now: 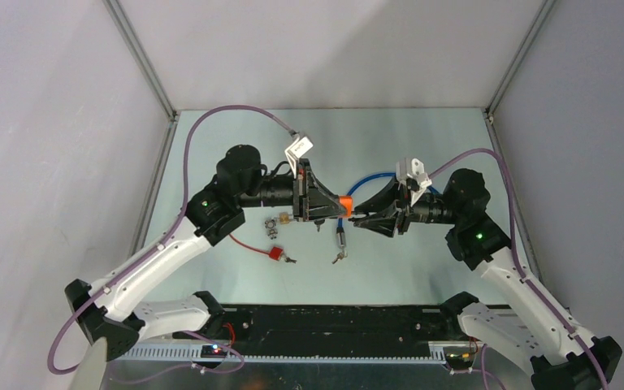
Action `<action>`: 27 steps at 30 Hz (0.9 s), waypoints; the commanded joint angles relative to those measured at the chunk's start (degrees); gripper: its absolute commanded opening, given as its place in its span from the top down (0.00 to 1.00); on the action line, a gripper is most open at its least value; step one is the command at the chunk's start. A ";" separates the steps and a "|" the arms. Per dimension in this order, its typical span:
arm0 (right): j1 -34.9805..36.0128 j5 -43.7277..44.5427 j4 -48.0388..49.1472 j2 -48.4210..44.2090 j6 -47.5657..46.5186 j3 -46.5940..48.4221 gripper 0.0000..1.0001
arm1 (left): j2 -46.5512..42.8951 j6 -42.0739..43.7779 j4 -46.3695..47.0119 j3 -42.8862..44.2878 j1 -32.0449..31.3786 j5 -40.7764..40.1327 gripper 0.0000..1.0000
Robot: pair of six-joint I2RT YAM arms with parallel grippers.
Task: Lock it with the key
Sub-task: Lock the lock.
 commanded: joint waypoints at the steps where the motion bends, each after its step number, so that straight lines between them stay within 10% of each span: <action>1: 0.49 0.26 3.70 -0.94 1.53 -1.21 0.57 | -2.62 -1.20 5.07 3.00 0.41 1.39 1.00; 8: 0.09 -0.95 12.10 -0.33 7.76 -2.52 0.73 | -2.95 -1.59 5.55 2.40 0.42 1.19 1.00; 16: 0.18 -3.02 16.14 -0.55 11.36 -3.60 0.59 | -3.22 -1.59 5.65 2.08 0.41 0.95 1.00; 27: 0.09 -1.73 21.03 -1.62 16.32 -4.88 1.00 | -3.54 -1.78 5.62 1.29 0.52 0.07 1.00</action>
